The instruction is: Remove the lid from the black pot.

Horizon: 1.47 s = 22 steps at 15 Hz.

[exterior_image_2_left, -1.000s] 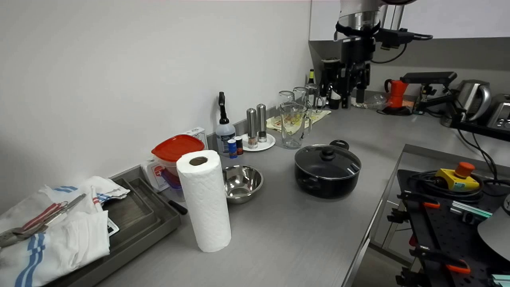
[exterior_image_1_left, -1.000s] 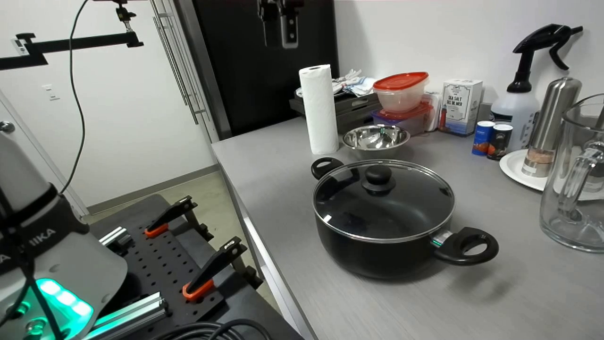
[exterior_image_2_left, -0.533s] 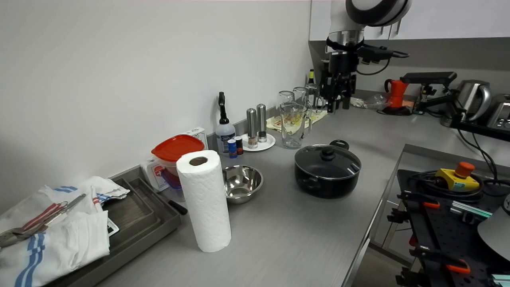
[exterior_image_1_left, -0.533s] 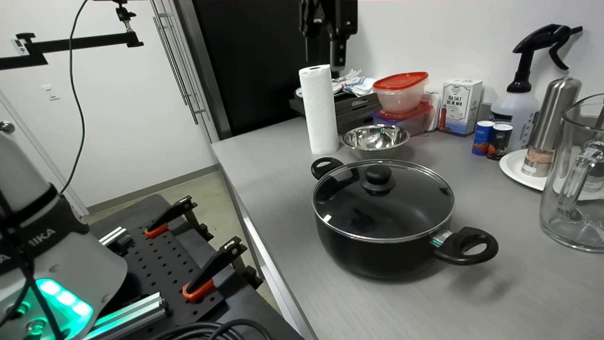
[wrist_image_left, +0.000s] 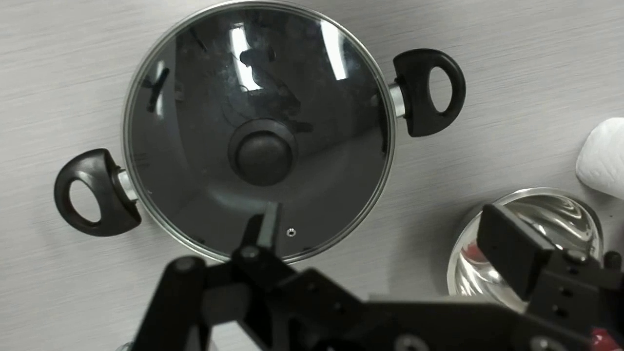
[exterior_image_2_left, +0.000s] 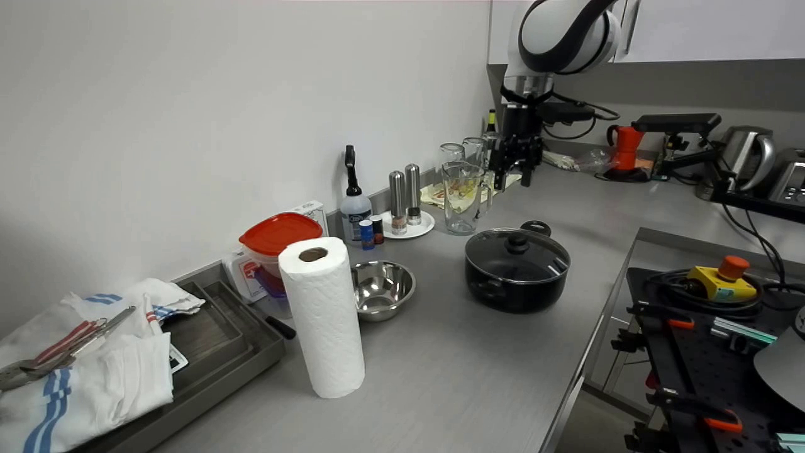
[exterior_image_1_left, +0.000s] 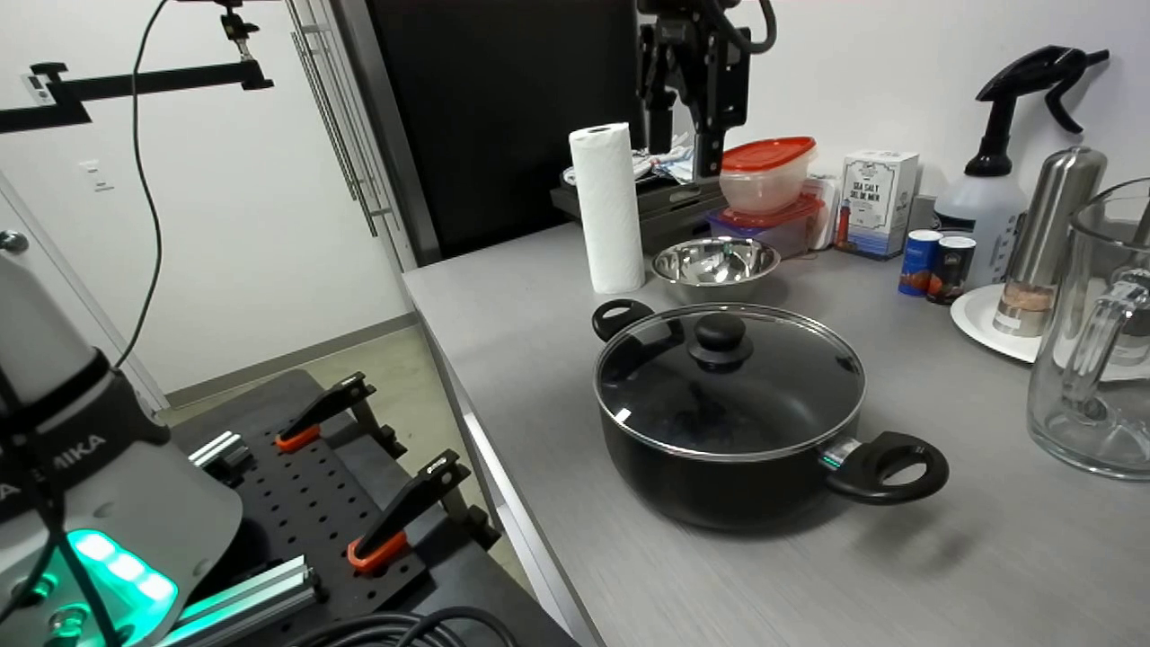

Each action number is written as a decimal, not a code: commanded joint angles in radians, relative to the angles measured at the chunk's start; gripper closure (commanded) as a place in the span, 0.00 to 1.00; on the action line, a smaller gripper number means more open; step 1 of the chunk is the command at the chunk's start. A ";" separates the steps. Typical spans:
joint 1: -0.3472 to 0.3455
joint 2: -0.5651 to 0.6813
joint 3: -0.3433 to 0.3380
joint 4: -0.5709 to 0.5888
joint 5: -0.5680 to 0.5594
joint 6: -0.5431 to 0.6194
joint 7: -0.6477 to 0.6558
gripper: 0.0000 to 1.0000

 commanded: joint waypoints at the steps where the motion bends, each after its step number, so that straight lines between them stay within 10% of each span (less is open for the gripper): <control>1: -0.018 0.049 -0.005 0.019 0.058 0.037 -0.034 0.00; 22: -0.055 0.209 -0.004 -0.063 0.173 0.257 0.023 0.00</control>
